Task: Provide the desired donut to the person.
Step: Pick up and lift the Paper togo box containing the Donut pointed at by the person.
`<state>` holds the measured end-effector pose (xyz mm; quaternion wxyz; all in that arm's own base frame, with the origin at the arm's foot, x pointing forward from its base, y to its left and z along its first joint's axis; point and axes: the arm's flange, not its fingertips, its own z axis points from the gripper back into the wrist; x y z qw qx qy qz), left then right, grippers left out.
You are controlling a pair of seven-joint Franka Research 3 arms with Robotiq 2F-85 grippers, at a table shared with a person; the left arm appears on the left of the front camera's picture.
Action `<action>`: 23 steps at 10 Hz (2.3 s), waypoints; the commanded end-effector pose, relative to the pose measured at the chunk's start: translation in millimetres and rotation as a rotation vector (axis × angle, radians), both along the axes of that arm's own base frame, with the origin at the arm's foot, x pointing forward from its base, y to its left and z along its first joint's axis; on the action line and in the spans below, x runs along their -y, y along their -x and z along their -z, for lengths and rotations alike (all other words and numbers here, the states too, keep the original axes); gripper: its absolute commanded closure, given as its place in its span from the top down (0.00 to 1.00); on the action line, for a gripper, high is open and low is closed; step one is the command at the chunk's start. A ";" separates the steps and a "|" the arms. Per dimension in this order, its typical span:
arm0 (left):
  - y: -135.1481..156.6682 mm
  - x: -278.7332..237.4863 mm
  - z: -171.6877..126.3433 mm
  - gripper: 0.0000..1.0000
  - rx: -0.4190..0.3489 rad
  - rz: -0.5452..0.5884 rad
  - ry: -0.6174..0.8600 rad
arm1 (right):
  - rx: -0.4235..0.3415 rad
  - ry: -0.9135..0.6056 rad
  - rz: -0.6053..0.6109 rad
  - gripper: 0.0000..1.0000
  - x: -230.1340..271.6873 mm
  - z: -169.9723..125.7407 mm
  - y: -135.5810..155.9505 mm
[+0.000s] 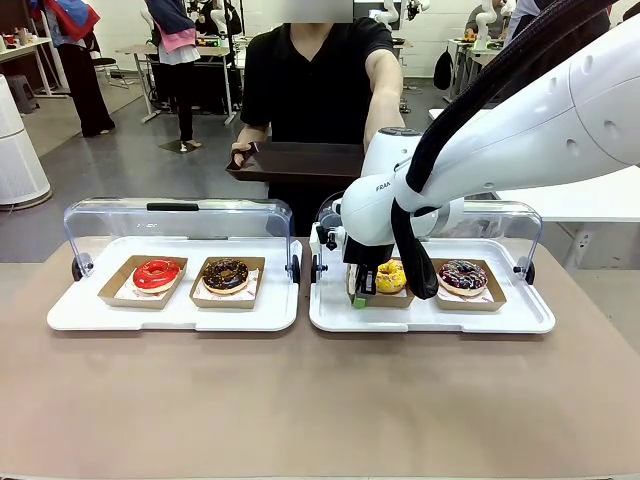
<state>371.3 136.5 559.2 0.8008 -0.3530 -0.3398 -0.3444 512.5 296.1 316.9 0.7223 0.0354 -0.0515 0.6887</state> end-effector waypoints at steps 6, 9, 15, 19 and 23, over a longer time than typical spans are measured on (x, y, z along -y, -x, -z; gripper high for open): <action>0.5 -0.1 -0.4 1.00 0.007 0.004 0.011 | -0.100 0.056 0.081 0.00 -10.7 -44.1 31.6; 0.5 -0.1 -0.4 1.00 0.007 0.004 0.011 | -0.182 0.092 0.078 0.00 -23.0 -103.1 83.1; 0.5 -0.1 -0.4 1.00 0.007 0.004 0.011 | -0.141 0.069 -0.011 0.00 -70.7 -244.7 150.9; 0.5 -0.1 -0.4 1.00 0.007 0.004 0.011 | -0.054 0.069 -0.034 0.00 -97.8 -314.5 147.5; 0.5 -0.1 -0.4 1.00 0.007 0.004 0.011 | -0.052 0.034 -0.051 0.00 -86.4 -318.8 159.3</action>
